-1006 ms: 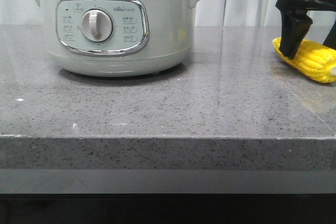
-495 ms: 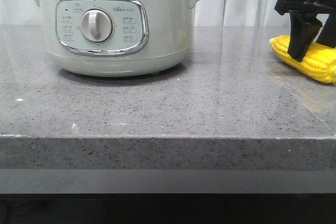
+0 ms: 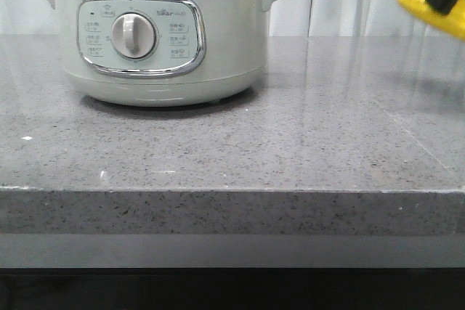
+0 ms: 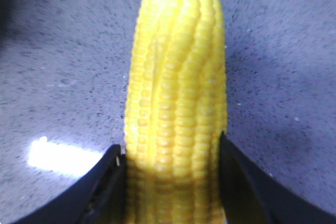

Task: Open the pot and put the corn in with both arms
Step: 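Carry the corn over the open pot with the right gripper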

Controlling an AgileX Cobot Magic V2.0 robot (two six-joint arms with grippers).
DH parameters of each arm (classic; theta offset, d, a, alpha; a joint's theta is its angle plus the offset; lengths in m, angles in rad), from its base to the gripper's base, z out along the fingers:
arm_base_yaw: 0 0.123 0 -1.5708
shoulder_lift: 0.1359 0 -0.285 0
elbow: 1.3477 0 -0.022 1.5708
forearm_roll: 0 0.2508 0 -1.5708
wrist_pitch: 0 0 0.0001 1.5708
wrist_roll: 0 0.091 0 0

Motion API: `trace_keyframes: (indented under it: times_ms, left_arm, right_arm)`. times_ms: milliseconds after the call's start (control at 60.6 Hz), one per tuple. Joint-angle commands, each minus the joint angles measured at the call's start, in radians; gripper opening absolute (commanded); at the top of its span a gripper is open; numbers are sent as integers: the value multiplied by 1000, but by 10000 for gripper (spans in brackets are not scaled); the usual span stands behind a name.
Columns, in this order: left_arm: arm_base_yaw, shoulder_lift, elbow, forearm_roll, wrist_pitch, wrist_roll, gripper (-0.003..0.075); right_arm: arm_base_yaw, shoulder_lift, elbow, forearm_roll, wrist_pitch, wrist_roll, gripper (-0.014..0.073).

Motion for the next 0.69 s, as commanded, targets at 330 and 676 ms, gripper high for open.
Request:
trace_keyframes:
  times_ms: [330,676]
  left_arm:
    - [1,-2,-40,-14,-147,-3,209]
    - [1,-2,-40,-14,-147,-3,209]
  right_arm:
    - [14,-248,-50,163,15,-114,300]
    - [250,-132,-244,216,19,-162,300]
